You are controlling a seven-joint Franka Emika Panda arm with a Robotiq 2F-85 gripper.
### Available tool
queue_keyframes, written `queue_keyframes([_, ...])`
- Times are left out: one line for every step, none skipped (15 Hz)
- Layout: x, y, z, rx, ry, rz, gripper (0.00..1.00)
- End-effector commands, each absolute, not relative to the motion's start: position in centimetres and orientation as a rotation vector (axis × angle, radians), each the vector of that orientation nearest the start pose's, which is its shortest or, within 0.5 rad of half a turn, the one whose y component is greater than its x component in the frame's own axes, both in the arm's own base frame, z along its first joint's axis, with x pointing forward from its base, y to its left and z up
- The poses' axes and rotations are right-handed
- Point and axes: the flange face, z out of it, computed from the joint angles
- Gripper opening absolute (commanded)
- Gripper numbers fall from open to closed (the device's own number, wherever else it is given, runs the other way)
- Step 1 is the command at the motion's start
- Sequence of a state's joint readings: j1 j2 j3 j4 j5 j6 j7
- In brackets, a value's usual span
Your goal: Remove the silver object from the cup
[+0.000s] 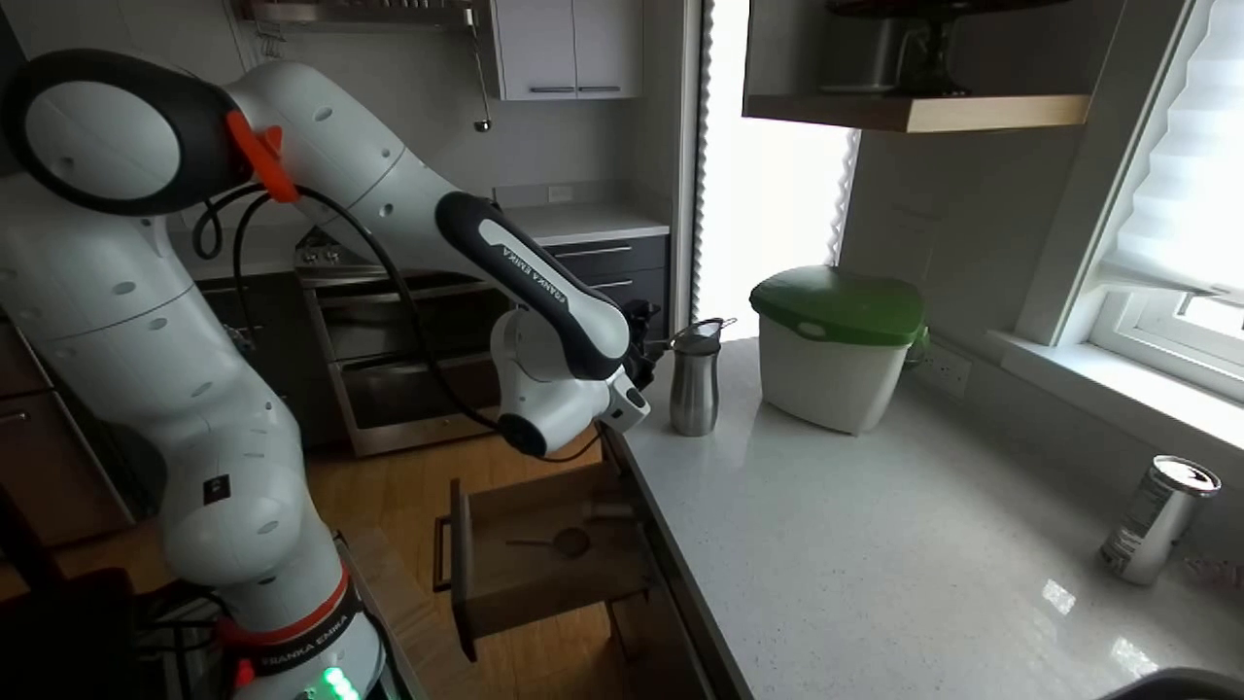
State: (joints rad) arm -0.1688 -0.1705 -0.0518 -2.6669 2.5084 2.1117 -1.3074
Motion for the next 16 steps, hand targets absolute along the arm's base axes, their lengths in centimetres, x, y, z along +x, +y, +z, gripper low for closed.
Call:
queue_keyframes([43.3, -5.9, 31.4, -1.387, 0.888, -1.034, 0.8])
queue_keyframes([43.4, -5.9, 31.4, -1.385, 0.883, -1.033, 0.8])
queue_keyframes([43.4, -5.8, 31.3, -1.383, 0.879, -1.032, 0.77])
queue_keyframes([43.5, -5.7, 31.3, -1.383, 0.876, -1.03, 0.73])
queue_keyframes([43.5, -5.6, 31.3, -1.384, 0.873, -1.029, 0.73])
queue_keyframes([43.6, -5.4, 31.3, -1.385, 0.87, -1.026, 0.67])
queue_keyframes([43.6, -5.3, 31.2, -1.387, 0.868, -1.024, 0.69])
queue_keyframes([43.7, -5.1, 31.3, -1.39, 0.866, -1.022, 0.67])
queue_keyframes([43.8, -5.0, 31.4, -1.391, 0.863, -1.021, 0.65])
queue_keyframes([43.9, -5.0, 31.6, -1.393, 0.861, -1.022, 0.66])
queue_keyframes([44.0, -4.9, 31.8, -1.395, 0.857, -1.023, 0.64])
queue_keyframes([44.2, -4.8, 31.9, -1.398, 0.855, -1.023, 0.64])
queue_keyframes([44.3, -4.6, 32.1, -1.403, 0.849, -1.024, 0.65])
queue_keyframes([44.4, -4.5, 32.2, -1.406, 0.845, -1.025, 0.66])
queue_keyframes([44.6, -4.3, 32.4, -1.408, 0.841, -1.025, 0.67])
queue_keyframes([44.7, -4.3, 32.5, -1.409, 0.836, -1.027, 0.66])
